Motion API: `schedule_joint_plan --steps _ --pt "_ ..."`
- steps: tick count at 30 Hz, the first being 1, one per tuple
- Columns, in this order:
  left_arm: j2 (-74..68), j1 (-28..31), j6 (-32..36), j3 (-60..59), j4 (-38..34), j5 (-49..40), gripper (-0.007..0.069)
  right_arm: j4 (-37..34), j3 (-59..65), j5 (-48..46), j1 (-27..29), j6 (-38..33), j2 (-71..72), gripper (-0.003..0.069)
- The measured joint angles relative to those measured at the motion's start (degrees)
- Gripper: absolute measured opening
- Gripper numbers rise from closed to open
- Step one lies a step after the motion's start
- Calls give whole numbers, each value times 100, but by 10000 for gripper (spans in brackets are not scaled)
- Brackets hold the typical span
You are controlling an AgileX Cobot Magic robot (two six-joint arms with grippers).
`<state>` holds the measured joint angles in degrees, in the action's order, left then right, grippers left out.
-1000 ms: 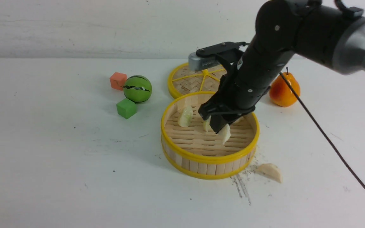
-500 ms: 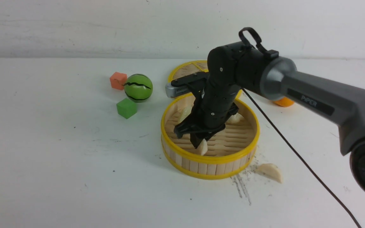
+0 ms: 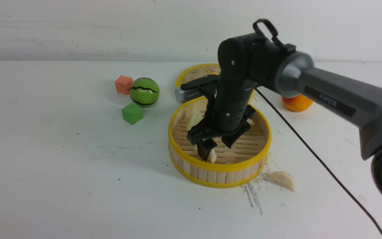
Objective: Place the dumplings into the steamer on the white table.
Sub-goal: 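Reach for and grasp a dumpling lying on the table beside the steamer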
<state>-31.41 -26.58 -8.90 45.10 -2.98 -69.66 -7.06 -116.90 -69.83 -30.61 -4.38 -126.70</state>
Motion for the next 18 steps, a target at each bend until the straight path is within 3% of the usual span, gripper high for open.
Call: schedule_joint_plan --steps 8,18 --pt "0 0 0 0 -83 -159 10 277 888 -98 99 -605 1557 539" --pt "0 0 0 0 -170 -159 16 138 3316 313 1238 -1737 2533 475"
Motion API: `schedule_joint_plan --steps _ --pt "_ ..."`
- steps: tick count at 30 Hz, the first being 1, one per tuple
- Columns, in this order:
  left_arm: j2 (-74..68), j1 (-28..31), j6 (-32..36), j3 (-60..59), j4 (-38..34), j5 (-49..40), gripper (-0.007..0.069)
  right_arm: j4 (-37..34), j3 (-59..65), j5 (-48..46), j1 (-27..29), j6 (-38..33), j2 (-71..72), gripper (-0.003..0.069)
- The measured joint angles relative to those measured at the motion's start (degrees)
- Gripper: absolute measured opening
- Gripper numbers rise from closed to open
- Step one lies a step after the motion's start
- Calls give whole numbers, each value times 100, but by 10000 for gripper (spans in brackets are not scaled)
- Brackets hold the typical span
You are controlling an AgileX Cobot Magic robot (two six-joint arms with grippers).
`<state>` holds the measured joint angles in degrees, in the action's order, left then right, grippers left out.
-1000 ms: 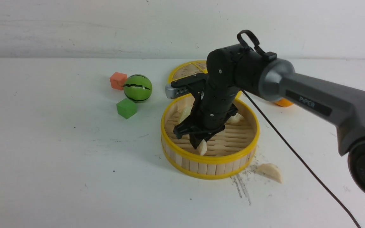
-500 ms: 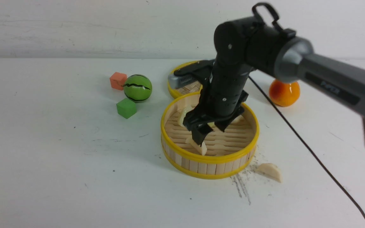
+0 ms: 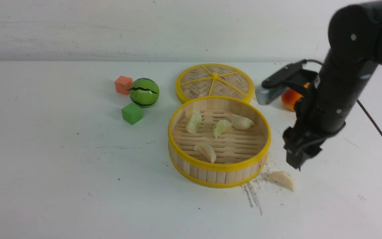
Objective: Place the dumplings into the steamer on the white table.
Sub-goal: 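Reach for and grasp a dumpling lying on the table beside the steamer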
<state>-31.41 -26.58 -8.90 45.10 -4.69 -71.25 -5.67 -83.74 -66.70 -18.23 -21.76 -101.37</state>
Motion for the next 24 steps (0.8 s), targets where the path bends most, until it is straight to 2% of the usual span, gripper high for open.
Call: schedule_joint_plan --steps 5,10,14,19,24 --pt "0 0 0 0 -59 0 19 -57 444 659 323 -565 -272 469" --pt "0 0 0 0 -59 0 24 -257 477 1097 334 -1342 -625 467" --pt "0 0 -1 0 -65 0 24 -397 477 1502 273 -1698 -816 463" --pt "0 0 -1 0 -83 0 24 -455 477 1893 208 -1858 -1043 443" --pt "0 0 -6 0 -88 0 28 -461 477 2016 160 -1918 -1278 376"
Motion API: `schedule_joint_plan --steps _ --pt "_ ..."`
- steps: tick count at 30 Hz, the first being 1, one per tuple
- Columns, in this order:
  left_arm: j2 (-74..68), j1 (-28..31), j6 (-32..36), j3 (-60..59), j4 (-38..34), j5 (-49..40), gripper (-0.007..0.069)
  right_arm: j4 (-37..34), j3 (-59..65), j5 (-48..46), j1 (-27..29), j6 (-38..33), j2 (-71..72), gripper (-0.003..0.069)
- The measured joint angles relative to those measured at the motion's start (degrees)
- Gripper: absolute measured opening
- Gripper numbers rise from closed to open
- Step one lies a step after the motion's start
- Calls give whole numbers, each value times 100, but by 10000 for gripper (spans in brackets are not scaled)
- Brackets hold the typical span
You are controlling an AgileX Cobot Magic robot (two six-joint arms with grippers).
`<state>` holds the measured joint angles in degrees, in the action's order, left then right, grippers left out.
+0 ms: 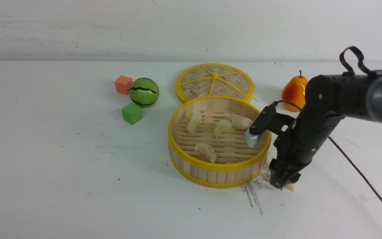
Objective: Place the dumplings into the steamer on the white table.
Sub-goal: 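Reach for and grasp a dumpling lying on the table beside the steamer, then place the dumpling in the bamboo steamer basket with the right gripper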
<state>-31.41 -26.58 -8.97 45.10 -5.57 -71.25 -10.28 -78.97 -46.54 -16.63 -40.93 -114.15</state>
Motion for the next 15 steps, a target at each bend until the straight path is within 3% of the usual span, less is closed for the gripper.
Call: schedule_joint_plan --steps 4,11,15 --pt "0 0 0 0 -11 0 28 19 0 -5 -4 -13 -60 241" --pt "0 0 -10 0 -18 0 28 176 -113 -729 -4 400 107 231" --pt "0 0 -10 0 -18 0 30 85 -502 -1146 -11 1314 653 231"
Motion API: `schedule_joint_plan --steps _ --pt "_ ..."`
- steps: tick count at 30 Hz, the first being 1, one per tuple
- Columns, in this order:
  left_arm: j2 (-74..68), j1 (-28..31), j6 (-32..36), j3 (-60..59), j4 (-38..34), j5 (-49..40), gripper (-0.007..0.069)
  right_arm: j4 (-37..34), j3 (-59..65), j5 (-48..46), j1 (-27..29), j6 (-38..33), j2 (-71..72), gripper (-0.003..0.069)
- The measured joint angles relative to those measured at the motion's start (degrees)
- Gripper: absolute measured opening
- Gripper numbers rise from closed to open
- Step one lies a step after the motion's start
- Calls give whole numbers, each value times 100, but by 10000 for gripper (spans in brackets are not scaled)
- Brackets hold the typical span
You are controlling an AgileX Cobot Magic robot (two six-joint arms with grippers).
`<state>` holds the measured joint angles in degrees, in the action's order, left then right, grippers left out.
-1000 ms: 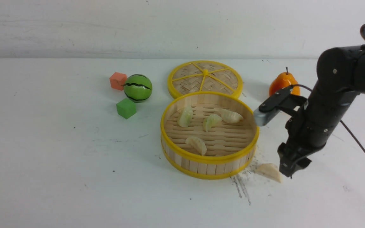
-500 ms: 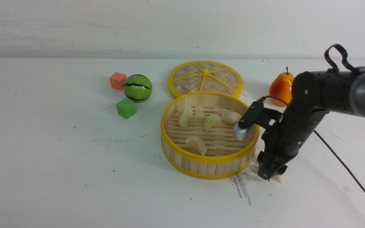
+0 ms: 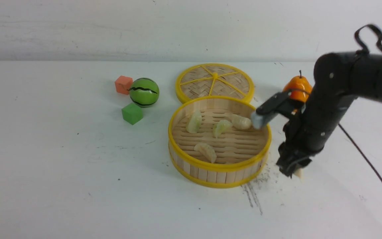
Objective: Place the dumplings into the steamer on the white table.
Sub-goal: 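Place the dumpling in the bamboo steamer basket with the right gripper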
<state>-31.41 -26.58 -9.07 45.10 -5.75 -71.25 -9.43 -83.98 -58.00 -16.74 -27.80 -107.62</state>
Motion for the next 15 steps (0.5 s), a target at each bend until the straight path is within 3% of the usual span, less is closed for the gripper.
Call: schedule_joint_plan --steps 5,15 --pt "0 0 151 0 0 32 31 -288 -623 -236 -277 712 526 231" --pt "0 0 310 0 0 94 39 -134 -1039 75 -1238 779 207 231"
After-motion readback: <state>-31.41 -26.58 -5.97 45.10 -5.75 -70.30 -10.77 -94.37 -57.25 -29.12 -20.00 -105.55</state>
